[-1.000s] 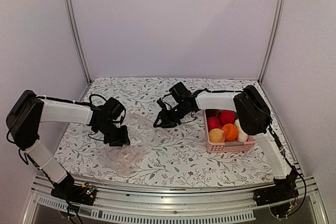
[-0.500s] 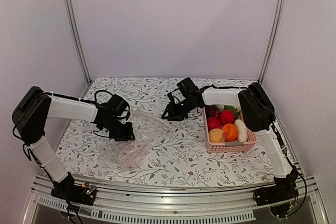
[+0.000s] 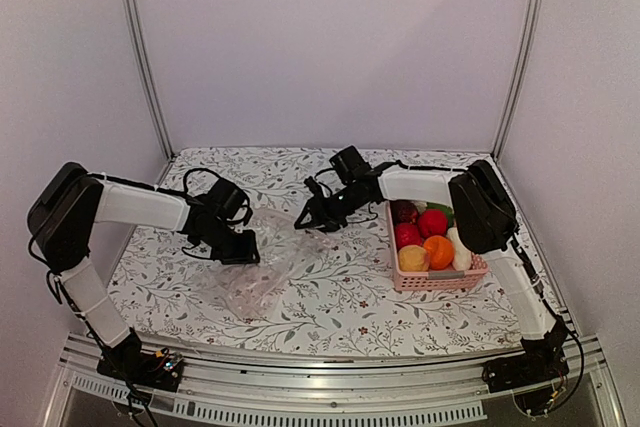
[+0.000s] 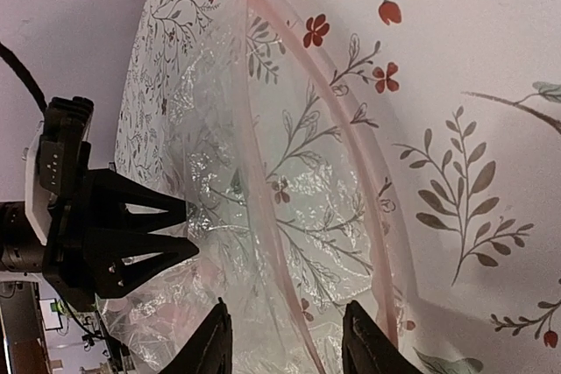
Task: Place the food in the zip-top bag and seal the zipper
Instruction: Pick up the zipper food storage bag from the center of the board.
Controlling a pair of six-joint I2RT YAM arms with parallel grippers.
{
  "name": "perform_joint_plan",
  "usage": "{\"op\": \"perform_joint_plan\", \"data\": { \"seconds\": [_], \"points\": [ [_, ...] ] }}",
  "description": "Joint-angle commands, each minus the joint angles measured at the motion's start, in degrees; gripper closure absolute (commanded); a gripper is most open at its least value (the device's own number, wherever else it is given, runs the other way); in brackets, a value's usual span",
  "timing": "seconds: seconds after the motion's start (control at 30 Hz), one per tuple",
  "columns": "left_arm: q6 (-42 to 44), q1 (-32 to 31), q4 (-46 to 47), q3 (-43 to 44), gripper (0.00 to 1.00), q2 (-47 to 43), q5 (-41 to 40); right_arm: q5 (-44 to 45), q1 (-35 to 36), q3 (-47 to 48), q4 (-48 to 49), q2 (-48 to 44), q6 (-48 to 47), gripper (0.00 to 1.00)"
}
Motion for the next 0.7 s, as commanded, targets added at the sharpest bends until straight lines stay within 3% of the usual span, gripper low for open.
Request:
{"op": "perform_joint_plan", "data": {
  "seconds": [0.0,0.07,0.17,0.27,0.43,0.57,0.67],
  "points": [
    [1.2,-0.7,-0.5,-0.7,0.67,2.4,-2.0,-1.0,0.2,-0.3,-2.4,2.0,-1.0,0.59],
    [1.2,-0.7,-0.2,-1.1,0.66,2.2,-1.9,-2.2,0.1,-0.4,-2.4,1.9,-1.4,0.65],
    [1.4,-0.7,0.1,-1.6,0.65,1.5,-2.2,-1.9,0.1,-0.9,-2.2,1.0,-2.4,0.82],
    [1.5,-0.7,-1.6,-0.2,0.51,-0.2,-4.5,0.3,0.4,-1.6,-2.0,-1.8,-3.3,1.00],
    [-1.0,-0.7,-11.3,10.7,0.36,-5.9,-10.6,12.7,1.9,-2.2,-5.1,-11.6,-9.0,1.00],
    [-8.8,-0.9,-15.2,19.5,0.28,-12.6,-12.8,24.3,4.0,-1.8,-9.9,-18.9,-14.2,1.00],
    [-12.6,-1.3,-15.3,23.8,0.27,-14.9,-12.3,32.2,6.0,-1.9,-12.0,-23.6,-16.6,1.00]
  ]
}}
